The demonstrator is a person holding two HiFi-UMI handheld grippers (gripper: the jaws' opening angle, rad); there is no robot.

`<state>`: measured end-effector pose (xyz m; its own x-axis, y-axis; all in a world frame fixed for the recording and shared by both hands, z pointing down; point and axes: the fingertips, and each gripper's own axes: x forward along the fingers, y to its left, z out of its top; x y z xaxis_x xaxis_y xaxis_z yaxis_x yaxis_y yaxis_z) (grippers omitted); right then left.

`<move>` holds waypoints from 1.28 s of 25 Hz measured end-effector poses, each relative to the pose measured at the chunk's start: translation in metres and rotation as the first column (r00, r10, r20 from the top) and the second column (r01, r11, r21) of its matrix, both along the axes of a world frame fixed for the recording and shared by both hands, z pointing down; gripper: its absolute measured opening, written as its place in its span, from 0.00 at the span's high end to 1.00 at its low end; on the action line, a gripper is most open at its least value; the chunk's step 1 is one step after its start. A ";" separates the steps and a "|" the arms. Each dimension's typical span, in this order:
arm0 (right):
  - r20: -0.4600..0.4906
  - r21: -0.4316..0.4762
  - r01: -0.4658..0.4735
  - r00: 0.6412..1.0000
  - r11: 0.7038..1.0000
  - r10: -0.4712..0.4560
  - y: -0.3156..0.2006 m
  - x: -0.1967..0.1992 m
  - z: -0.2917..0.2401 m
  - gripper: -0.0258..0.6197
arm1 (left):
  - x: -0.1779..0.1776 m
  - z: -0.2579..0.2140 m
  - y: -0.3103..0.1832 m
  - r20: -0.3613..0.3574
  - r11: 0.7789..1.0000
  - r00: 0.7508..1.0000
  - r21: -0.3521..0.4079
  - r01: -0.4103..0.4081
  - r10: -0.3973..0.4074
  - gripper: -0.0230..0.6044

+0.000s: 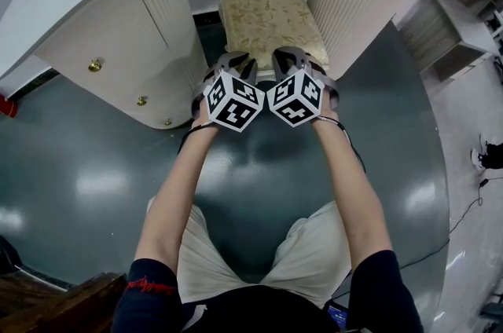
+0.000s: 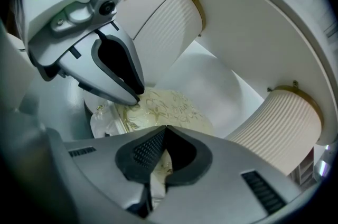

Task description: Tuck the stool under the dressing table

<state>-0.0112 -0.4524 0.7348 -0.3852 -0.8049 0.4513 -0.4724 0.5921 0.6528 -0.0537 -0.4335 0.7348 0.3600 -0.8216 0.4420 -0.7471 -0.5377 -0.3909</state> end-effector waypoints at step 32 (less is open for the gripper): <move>0.443 -0.152 0.003 0.894 0.988 0.065 0.074 0.009 -0.076 0.93 | 0.000 -0.072 0.076 -0.368 0.998 0.930 -0.060 -0.035 0.011 0.94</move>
